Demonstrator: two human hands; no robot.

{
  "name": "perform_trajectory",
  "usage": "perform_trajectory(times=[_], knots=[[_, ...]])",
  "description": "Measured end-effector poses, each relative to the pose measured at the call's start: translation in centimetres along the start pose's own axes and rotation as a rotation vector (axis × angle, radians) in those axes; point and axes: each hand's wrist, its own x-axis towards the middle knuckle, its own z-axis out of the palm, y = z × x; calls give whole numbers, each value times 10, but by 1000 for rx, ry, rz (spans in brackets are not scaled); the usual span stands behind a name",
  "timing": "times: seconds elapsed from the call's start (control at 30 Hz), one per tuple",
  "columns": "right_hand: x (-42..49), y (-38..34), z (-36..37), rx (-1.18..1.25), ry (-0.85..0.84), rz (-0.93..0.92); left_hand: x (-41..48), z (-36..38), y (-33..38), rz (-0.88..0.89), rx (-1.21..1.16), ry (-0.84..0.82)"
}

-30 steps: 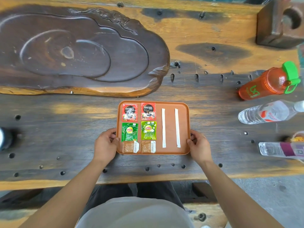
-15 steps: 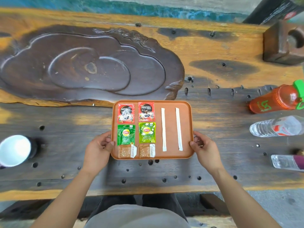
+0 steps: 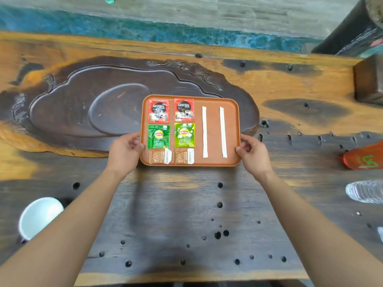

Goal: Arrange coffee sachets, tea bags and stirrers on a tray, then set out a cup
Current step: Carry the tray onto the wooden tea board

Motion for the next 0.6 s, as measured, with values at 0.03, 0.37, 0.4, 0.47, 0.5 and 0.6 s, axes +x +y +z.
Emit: perform_trajectory(times=[0.03, 0.37, 0.4, 0.47, 0.5, 0.6], knots=[[9, -2, 4, -16, 9, -2, 9, -1, 1, 0, -3, -15], [61, -7, 25, -186, 23, -26, 65, 0, 9, 45, 52, -44], [63, -8, 26, -204, 20, -26, 68, -1, 8, 52, 76, -45], [67, -9, 28, -231, 24, -18, 73, -2, 7, 65, 99, -48], [68, -9, 29, -237, 29, -12, 75, -2, 8, 68, 100, -49], [69, -13, 30, -251, 36, 8, 79, -2, 8, 60, 77, -65]])
